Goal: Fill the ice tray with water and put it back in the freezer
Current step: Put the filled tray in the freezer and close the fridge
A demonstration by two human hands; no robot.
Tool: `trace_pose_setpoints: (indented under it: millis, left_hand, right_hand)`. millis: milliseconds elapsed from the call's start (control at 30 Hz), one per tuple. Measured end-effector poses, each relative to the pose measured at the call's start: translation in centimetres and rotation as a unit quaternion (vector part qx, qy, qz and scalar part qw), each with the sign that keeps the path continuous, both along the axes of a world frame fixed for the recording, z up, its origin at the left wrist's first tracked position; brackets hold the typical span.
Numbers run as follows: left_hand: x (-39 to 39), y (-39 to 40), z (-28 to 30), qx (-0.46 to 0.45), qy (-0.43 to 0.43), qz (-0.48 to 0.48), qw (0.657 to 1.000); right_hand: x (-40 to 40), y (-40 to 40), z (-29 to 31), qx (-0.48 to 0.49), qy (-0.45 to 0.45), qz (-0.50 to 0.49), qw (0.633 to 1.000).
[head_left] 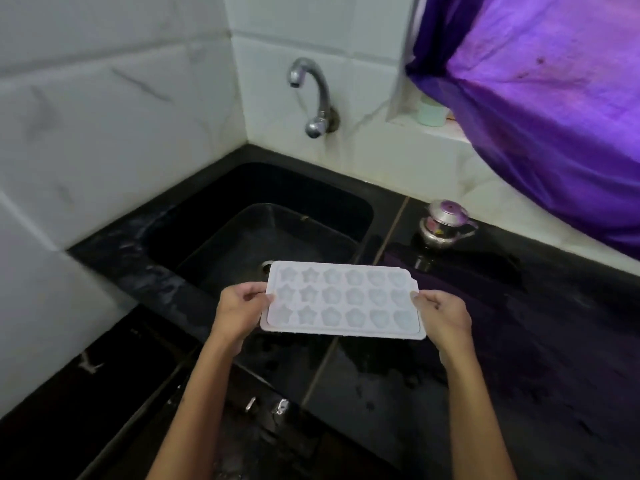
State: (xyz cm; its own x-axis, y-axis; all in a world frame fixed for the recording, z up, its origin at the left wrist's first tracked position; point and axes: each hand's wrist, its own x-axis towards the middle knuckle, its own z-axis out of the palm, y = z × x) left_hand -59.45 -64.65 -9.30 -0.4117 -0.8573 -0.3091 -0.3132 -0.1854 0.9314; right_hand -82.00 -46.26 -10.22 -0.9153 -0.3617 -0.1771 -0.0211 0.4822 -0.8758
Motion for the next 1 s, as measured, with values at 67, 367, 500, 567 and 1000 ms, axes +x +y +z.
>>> trace_pose_setpoints:
  millis: [67,367,500,567,1000]
  left_hand:
    - [3.9,0.1,0.9,-0.005,0.018,0.043,0.999]
    - [21.9,4.0,3.5,-0.041,0.051,0.276,0.959]
    - [28.6,7.6,4.2,-0.068,0.047,0.363,0.928]
    - [31.7,9.6,4.5,-0.082,0.036,0.402,0.911]
    - [44.7,22.6,5.6,-0.096,-0.011,0.674,0.733]
  right_hand:
    - [2.3,-2.2,0.9,-0.002,0.006,0.045,0.999]
    - [15.8,-11.3,3.3,-0.015,0.034,0.268,0.963]
    - [22.2,-13.6,4.1,-0.016,0.043,0.362,0.931]
    - [25.5,-14.5,4.6,-0.019,0.051,0.408,0.912]
    - [48.4,-18.6,6.6,-0.05,0.071,0.714,0.695]
